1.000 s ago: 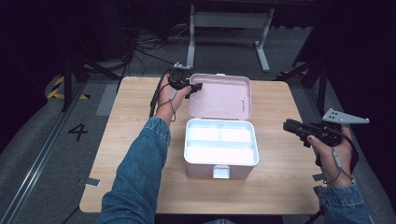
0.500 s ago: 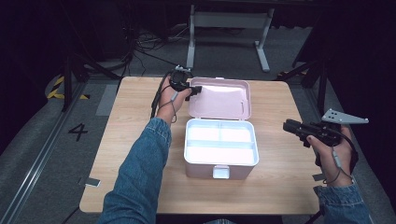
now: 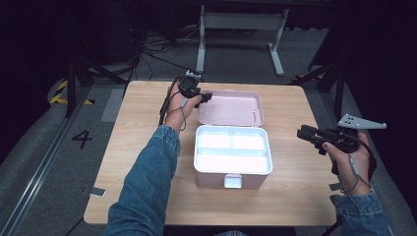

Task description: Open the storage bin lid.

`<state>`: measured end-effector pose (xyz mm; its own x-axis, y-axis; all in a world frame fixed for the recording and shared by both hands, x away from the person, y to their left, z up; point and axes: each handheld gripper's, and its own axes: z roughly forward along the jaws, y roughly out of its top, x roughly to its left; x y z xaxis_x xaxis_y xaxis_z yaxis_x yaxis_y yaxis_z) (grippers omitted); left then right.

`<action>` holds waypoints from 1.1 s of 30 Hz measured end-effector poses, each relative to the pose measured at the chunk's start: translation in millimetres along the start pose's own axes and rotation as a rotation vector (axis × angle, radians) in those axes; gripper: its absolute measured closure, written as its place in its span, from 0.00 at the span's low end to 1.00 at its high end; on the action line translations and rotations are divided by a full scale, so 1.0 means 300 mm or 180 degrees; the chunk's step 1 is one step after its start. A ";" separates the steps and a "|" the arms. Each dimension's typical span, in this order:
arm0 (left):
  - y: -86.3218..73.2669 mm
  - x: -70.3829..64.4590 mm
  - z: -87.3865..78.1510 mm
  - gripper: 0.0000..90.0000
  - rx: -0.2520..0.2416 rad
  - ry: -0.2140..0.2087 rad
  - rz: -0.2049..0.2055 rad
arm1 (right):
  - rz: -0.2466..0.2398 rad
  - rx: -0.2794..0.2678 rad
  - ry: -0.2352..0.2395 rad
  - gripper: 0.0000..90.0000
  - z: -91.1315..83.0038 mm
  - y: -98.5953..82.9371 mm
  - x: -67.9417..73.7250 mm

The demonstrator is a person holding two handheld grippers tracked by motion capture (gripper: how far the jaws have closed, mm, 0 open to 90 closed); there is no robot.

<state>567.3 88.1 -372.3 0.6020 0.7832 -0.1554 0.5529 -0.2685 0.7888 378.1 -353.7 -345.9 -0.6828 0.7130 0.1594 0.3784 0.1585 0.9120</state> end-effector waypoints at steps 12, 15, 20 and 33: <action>0.014 -0.087 -0.209 0.39 -0.0245 -0.0076 0.0417 | -0.0066 0.0040 0.0095 0.71 0.067 0.045 -0.020; 0.009 -0.119 -0.279 0.38 -0.0254 -0.0146 0.0512 | -0.0070 0.0084 0.0120 0.71 0.088 0.055 -0.029; -0.015 -0.143 -0.385 0.38 -0.0367 -0.0157 0.0608 | -0.0070 0.0134 0.0130 0.68 0.108 0.063 -0.038; -0.122 -0.172 -0.566 0.40 -0.0368 -0.0013 0.0693 | -0.0067 0.0322 0.0013 0.62 0.105 0.053 -0.055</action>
<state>418.2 152.9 -292.0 0.7022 0.7116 0.0235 0.3404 -0.3645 0.8668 415.2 -341.4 -346.1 -0.6937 0.7061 0.1423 0.4250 0.2418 0.8723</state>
